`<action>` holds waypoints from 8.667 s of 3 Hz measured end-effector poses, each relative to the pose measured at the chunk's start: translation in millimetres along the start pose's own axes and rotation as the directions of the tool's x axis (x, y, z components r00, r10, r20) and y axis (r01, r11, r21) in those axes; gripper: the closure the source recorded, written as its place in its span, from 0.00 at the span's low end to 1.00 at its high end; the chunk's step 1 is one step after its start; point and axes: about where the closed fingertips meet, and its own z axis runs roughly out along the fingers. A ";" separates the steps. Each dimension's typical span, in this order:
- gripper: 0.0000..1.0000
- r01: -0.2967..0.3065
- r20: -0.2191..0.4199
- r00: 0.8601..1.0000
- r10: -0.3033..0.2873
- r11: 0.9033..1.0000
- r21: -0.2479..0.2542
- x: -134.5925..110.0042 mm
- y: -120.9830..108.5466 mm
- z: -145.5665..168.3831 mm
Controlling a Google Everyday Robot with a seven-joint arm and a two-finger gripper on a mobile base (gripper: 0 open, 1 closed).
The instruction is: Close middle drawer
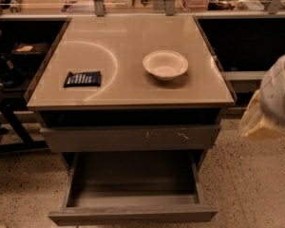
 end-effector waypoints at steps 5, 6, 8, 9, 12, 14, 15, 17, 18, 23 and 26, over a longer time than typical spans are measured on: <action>1.00 -0.117 -0.033 0.993 0.112 0.930 -0.347 23.4 128.6 200.3; 1.00 -0.153 -0.037 0.988 0.152 0.890 -0.429 27.1 151.7 274.0; 1.00 -0.159 -0.040 0.987 0.157 0.893 -0.422 21.6 159.3 300.1; 1.00 -0.210 -0.035 0.976 0.216 0.884 -0.417 15.1 157.6 358.9; 1.00 -0.301 -0.052 0.948 0.313 0.835 -0.461 16.8 153.1 478.6; 1.00 -0.279 -0.040 0.957 0.289 0.869 -0.409 7.2 118.2 476.5; 0.82 -0.279 -0.039 0.957 0.288 0.870 -0.408 6.7 117.4 476.3; 0.36 -0.279 -0.039 0.957 0.288 0.870 -0.408 6.7 117.5 476.3; 0.13 -0.279 -0.039 0.957 0.288 0.870 -0.408 6.7 117.5 476.4; 0.88 -0.245 -0.001 0.964 0.265 0.890 -0.384 -3.6 100.5 478.9; 1.00 -0.258 0.011 0.963 0.270 0.929 -0.266 -13.3 34.7 492.5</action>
Offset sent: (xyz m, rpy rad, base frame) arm -0.0370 0.0059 -0.0568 -0.0060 0.1213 0.0216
